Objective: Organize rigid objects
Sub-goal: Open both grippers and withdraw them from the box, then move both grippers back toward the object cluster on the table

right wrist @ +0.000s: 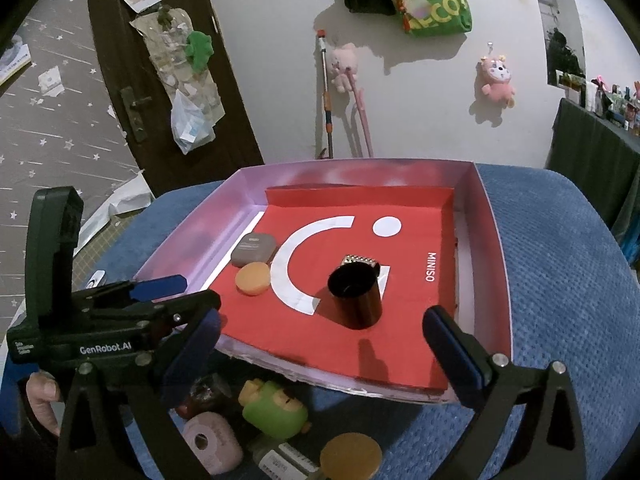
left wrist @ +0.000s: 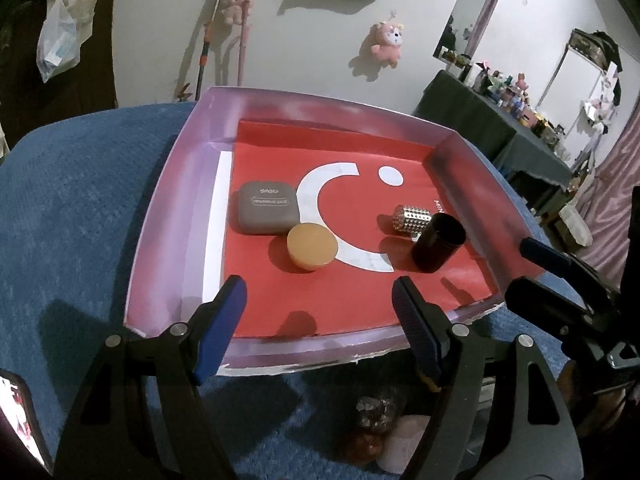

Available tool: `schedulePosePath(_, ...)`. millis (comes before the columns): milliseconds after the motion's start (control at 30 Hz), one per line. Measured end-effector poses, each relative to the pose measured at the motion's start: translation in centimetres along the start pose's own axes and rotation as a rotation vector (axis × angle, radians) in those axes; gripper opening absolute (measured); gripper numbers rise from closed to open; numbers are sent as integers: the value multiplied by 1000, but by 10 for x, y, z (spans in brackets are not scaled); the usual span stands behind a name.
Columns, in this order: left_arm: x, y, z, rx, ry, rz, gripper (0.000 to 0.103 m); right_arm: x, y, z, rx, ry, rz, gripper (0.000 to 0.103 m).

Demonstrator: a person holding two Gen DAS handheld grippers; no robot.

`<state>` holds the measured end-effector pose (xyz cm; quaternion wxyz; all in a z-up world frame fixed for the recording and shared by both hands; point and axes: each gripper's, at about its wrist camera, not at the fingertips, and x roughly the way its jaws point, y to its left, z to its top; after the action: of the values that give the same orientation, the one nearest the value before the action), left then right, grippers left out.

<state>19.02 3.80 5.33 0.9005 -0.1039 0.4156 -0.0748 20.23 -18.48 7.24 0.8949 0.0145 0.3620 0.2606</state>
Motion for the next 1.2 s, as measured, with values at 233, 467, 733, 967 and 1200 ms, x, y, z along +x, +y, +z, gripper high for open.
schedulePosePath(233,-6,-4,-6,6,-3,-13,96,-8,2,-5,-5,-1,12,103)
schedulePosePath(467,-15,-13,-12,27,-27,-12,99,-20,5,-9,-6,-16,16,103)
schedulePosePath(733,-29,-25,-21,54,-51,-8,103,-31,11,-15,-15,-29,18,103)
schedulePosePath(967,-38,-33,-31,70,-61,-9,103,-44,19,-23,-32,-49,9,103)
schedulePosePath(1200,-46,-39,-43,80,-68,-18,103,-56,23,-35,-29,-60,9,103)
